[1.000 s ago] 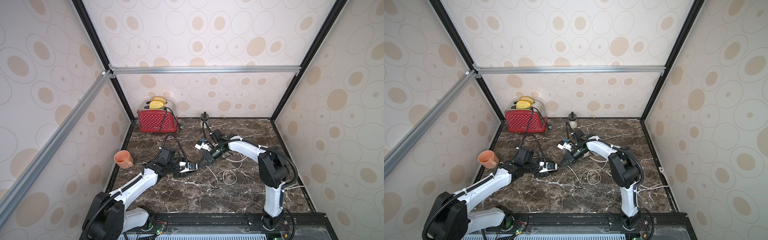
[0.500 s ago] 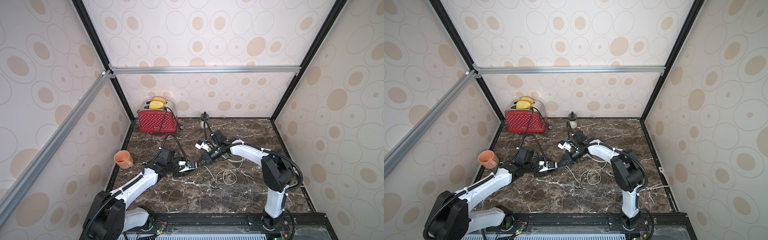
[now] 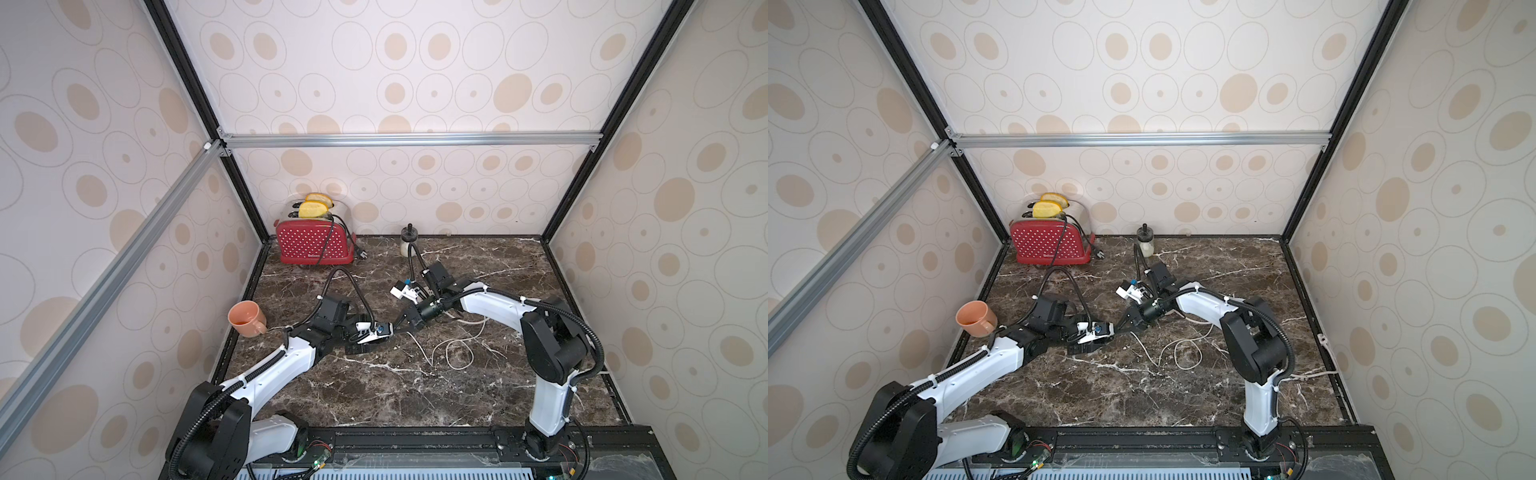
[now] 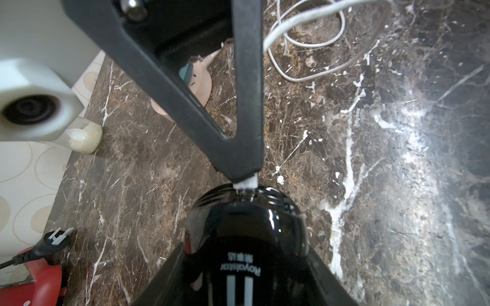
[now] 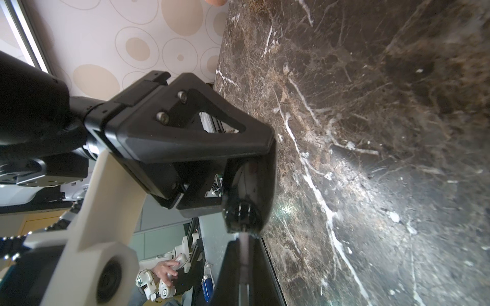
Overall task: Charge the electric shaver
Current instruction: Insert the charging cable into the electric shaver, then place the electric shaver at the center of the board.
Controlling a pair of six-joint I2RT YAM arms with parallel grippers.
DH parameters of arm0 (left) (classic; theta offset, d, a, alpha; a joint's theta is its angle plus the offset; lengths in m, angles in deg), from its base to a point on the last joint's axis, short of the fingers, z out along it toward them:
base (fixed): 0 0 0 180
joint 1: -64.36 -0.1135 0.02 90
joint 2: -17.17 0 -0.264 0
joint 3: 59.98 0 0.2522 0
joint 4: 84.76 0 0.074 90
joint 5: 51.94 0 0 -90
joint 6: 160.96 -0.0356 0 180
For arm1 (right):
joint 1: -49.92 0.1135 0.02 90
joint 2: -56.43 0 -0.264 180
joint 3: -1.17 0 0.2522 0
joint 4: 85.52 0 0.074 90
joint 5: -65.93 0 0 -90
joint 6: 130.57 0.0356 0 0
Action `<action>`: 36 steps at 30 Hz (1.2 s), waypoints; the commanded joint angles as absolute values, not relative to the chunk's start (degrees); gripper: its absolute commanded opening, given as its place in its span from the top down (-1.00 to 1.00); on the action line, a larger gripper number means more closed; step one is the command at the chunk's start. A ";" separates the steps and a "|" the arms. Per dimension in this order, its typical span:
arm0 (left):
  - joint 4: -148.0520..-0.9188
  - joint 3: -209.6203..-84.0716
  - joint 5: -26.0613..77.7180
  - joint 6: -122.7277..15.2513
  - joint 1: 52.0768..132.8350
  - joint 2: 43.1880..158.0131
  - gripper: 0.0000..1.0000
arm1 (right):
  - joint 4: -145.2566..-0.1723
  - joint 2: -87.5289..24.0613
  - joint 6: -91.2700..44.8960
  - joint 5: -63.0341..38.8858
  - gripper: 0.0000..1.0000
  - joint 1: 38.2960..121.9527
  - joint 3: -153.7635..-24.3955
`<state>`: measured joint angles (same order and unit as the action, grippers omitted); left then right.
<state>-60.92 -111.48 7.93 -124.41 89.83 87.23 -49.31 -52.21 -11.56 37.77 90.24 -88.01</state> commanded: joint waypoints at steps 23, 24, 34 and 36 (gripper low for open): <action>-46.60 -118.59 7.37 -126.10 91.87 94.20 0.85 | -37.55 -34.64 -21.63 5.57 -1.00 77.25 -81.85; -46.65 -118.89 7.96 -125.40 92.01 94.69 0.73 | -37.19 -33.86 -22.07 3.92 -0.99 76.84 -81.69; -43.76 -123.43 16.33 -123.04 96.11 105.80 0.58 | -38.71 -26.57 -22.72 -3.52 -0.99 73.65 -78.26; -42.64 -124.63 16.67 -123.09 96.09 107.88 0.54 | -38.77 -25.92 -22.88 -3.83 -1.00 73.44 -77.96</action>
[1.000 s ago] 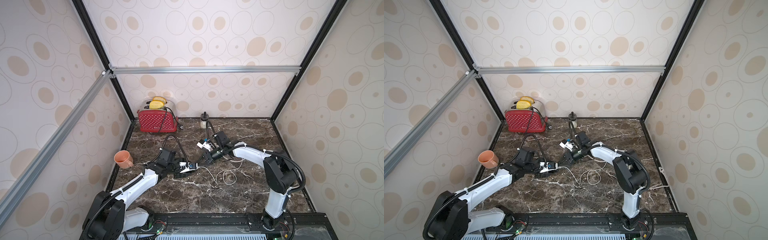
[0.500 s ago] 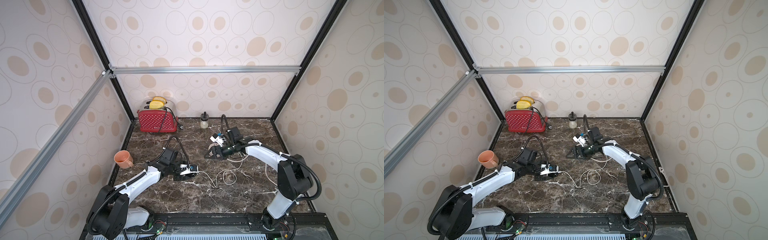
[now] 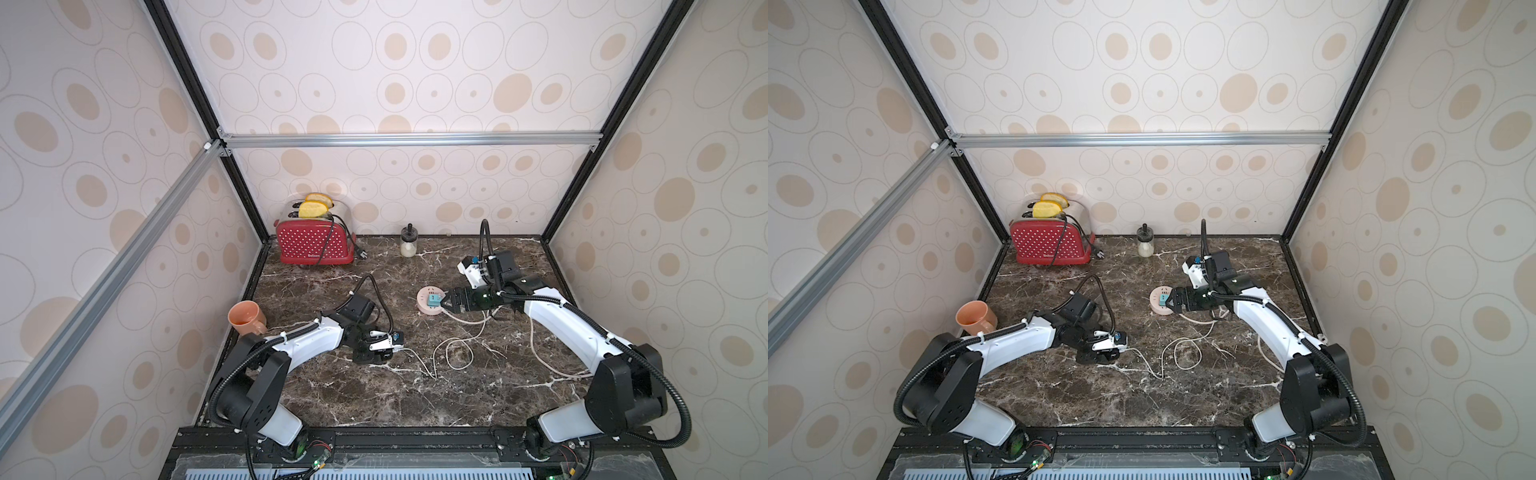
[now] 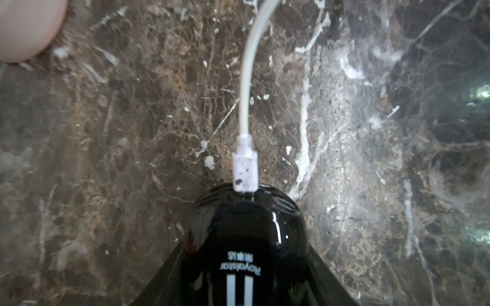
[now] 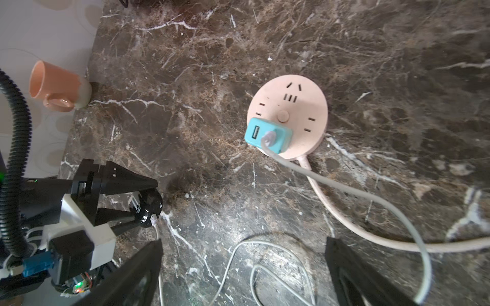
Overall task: Charge the electric shaver
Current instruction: Place the electric shaver at the center of the board, then reset both arms
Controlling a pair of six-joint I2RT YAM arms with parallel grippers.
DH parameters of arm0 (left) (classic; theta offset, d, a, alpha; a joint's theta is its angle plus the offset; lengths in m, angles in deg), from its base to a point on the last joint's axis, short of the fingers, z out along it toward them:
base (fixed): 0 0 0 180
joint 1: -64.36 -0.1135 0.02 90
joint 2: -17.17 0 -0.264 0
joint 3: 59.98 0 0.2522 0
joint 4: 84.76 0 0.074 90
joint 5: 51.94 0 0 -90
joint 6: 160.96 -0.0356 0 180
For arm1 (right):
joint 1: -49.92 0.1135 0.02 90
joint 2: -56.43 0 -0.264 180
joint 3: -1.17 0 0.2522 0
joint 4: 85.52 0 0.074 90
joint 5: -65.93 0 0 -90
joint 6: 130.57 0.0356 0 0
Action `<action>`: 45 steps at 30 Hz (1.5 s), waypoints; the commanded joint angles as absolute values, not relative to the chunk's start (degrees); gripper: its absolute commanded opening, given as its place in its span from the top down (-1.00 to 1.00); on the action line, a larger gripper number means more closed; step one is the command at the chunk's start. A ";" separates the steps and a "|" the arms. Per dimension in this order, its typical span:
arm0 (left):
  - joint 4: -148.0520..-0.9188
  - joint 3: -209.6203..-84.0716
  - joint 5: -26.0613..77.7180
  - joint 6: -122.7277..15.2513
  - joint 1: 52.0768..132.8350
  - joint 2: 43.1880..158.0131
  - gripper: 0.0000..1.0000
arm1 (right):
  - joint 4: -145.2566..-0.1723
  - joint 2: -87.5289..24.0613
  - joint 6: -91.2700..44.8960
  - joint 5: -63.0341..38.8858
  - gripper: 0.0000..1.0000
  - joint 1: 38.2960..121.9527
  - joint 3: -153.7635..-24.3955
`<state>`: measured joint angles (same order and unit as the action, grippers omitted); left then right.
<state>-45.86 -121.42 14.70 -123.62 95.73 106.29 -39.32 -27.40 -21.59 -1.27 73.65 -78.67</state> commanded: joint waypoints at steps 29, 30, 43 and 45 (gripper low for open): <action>-75.59 -122.04 44.15 -86.77 86.75 92.64 -0.98 | -57.98 -7.22 -30.96 -38.09 -1.00 65.23 -57.99; -77.82 -120.49 47.20 -85.82 85.23 91.80 -0.98 | -62.20 -6.42 -31.39 -40.33 -0.99 64.93 -54.95; -111.03 -100.88 60.15 -77.62 73.94 101.16 -0.98 | -105.86 -17.70 -44.09 -46.82 -0.99 60.87 -36.51; -110.17 -102.54 59.87 -76.11 72.25 102.74 -0.98 | -111.13 -21.25 -45.28 -46.08 -0.99 60.39 -35.36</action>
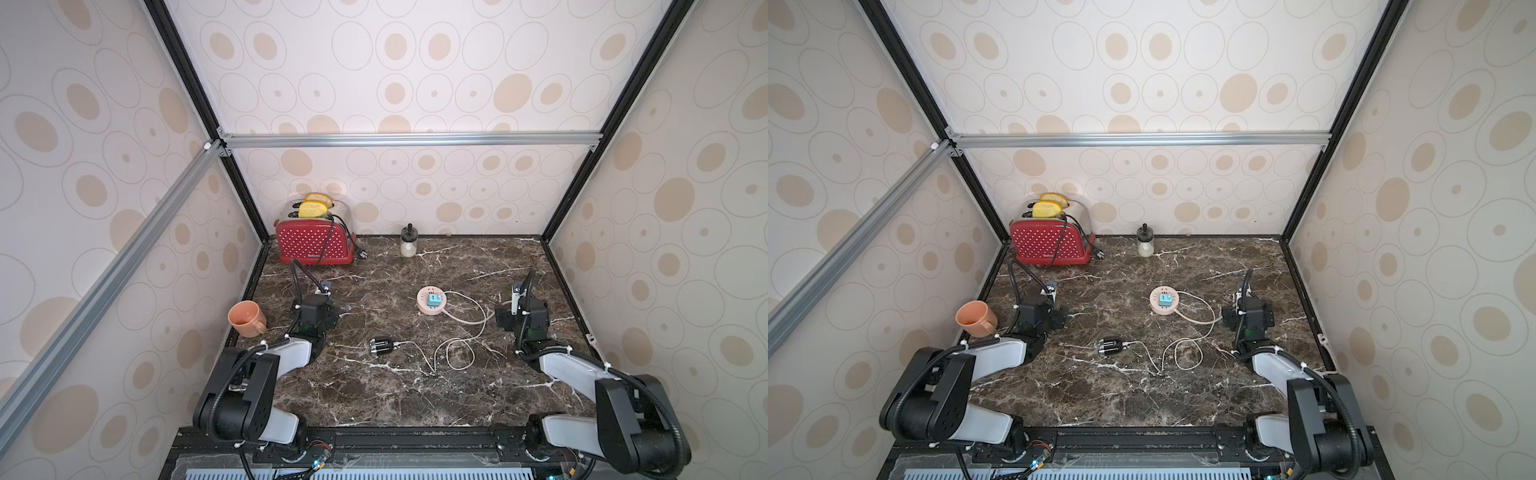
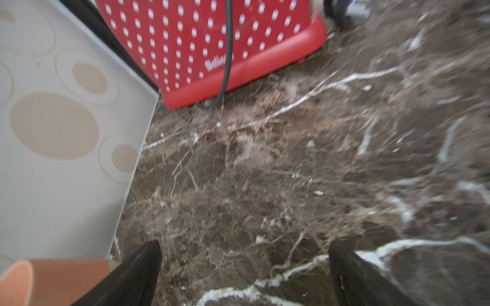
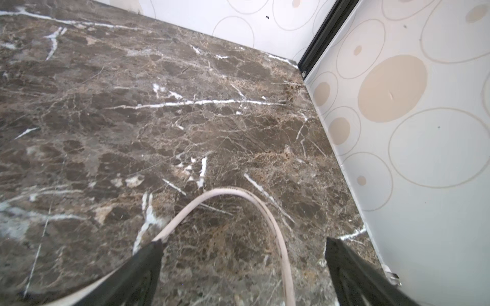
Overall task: Charge the electric shaver
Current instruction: Reset both arms
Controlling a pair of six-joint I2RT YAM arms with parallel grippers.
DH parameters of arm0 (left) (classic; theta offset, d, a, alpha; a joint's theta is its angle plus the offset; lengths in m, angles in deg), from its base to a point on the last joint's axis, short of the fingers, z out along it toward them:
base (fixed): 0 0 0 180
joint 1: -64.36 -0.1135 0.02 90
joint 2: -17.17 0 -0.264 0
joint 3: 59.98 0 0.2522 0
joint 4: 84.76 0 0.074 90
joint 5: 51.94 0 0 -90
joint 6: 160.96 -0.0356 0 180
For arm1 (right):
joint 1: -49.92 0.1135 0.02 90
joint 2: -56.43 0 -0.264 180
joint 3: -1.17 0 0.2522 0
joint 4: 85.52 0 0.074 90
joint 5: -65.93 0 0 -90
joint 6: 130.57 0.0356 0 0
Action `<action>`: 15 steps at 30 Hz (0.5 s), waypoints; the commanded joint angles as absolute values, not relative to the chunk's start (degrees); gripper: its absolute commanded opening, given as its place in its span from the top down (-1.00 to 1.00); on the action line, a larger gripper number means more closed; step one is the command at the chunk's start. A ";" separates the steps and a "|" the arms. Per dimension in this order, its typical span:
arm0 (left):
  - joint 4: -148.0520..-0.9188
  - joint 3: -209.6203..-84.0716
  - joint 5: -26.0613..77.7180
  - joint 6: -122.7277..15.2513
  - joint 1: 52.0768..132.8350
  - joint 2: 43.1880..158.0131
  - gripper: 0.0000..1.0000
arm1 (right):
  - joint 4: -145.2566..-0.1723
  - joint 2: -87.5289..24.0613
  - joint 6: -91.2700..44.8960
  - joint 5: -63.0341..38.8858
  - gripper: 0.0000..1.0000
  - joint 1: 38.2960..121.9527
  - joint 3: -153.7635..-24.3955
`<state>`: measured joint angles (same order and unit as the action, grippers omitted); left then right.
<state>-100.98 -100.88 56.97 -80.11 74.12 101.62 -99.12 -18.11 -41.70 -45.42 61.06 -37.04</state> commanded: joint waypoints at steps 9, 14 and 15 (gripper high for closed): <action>-116.91 -98.61 40.51 -69.10 61.54 104.95 -0.98 | -126.83 -29.92 -45.55 -35.28 -1.00 55.83 -30.69; -118.69 -98.30 43.65 -68.32 61.72 105.57 -0.98 | -120.53 -31.23 -45.10 -32.16 -1.00 54.50 -34.62; -118.38 -98.22 43.47 -68.32 61.74 105.14 -0.98 | -121.55 -32.18 -44.43 -32.81 -1.00 54.04 -34.90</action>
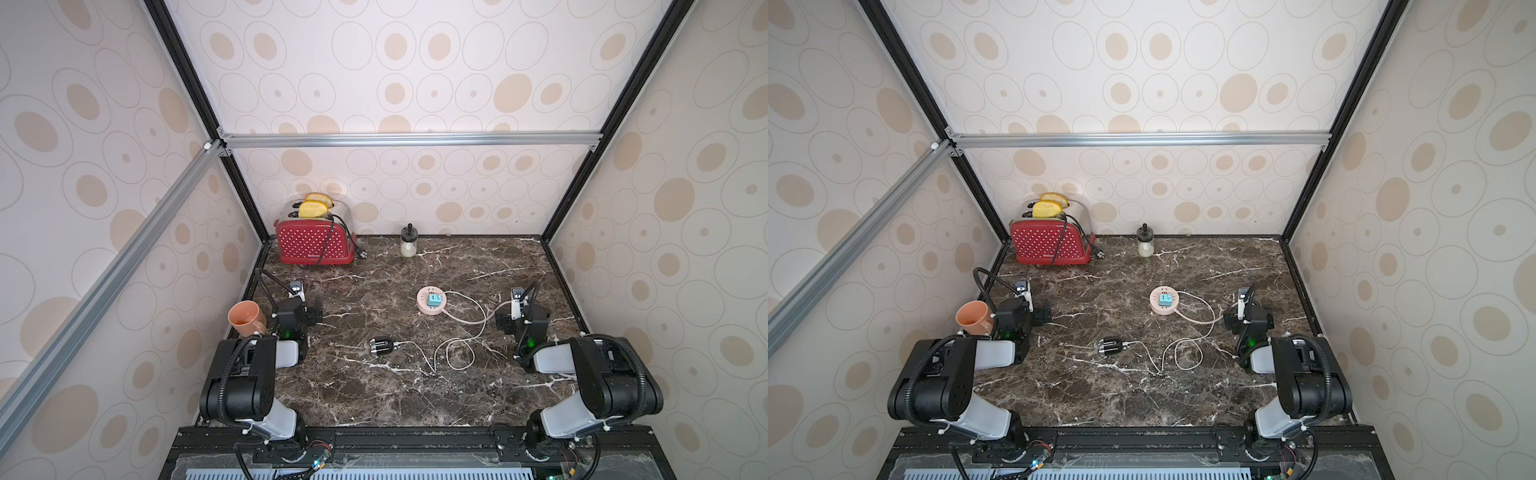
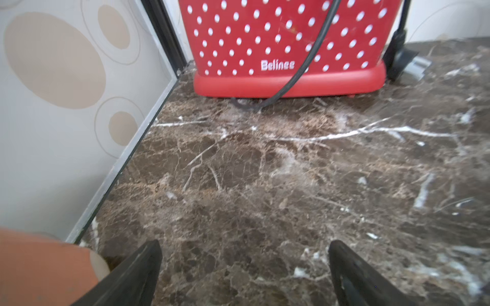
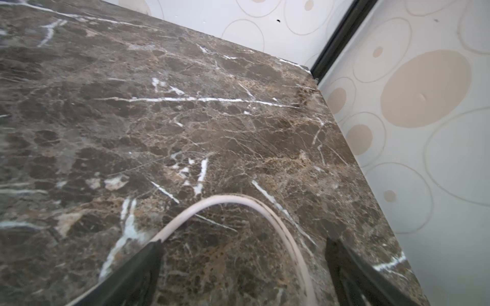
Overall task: Charge the electric shaver
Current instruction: Reset both arms
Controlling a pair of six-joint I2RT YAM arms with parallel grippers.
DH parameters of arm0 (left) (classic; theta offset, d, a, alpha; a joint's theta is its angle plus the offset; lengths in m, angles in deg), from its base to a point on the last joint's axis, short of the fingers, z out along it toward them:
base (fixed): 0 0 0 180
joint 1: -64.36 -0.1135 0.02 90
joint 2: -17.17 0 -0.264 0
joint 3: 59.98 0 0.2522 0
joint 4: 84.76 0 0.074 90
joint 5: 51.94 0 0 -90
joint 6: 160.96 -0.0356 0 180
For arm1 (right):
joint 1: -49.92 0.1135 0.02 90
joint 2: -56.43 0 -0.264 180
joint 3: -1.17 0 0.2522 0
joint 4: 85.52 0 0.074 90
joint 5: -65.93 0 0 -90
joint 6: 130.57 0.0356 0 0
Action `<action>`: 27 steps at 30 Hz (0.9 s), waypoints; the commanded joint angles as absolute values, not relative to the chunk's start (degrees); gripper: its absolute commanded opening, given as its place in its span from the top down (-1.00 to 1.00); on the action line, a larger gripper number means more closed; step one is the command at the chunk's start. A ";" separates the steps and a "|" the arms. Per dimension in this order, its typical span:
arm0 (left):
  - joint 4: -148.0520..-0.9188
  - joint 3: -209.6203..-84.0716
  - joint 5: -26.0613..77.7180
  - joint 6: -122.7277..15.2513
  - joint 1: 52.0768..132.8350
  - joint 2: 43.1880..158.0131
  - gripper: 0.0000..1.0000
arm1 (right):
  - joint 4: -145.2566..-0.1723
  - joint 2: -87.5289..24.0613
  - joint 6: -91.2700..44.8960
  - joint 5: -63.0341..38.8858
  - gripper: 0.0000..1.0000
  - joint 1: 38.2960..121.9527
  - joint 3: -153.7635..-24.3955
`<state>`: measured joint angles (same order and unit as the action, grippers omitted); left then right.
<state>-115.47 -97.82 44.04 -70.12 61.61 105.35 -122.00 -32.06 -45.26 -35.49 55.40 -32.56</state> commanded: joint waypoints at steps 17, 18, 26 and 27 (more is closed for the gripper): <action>-117.95 -98.49 44.58 -69.16 62.77 105.33 -0.98 | -118.70 -31.75 -43.62 -32.82 -1.00 53.55 -35.96; -117.85 -98.45 44.56 -69.20 62.73 105.24 -0.98 | -118.66 -31.81 -43.63 -32.79 -1.00 53.44 -36.05; -117.90 -98.50 44.58 -69.20 62.77 105.30 -0.98 | -118.16 -31.84 -43.38 -32.34 -1.00 53.22 -36.23; -117.91 -98.52 44.57 -69.20 62.77 105.33 -0.98 | -118.09 -31.81 -43.38 -32.40 -0.98 53.19 -36.31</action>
<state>-116.37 -97.82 43.95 -69.83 62.49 105.38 -118.31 -32.06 -43.80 -32.91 53.65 -35.27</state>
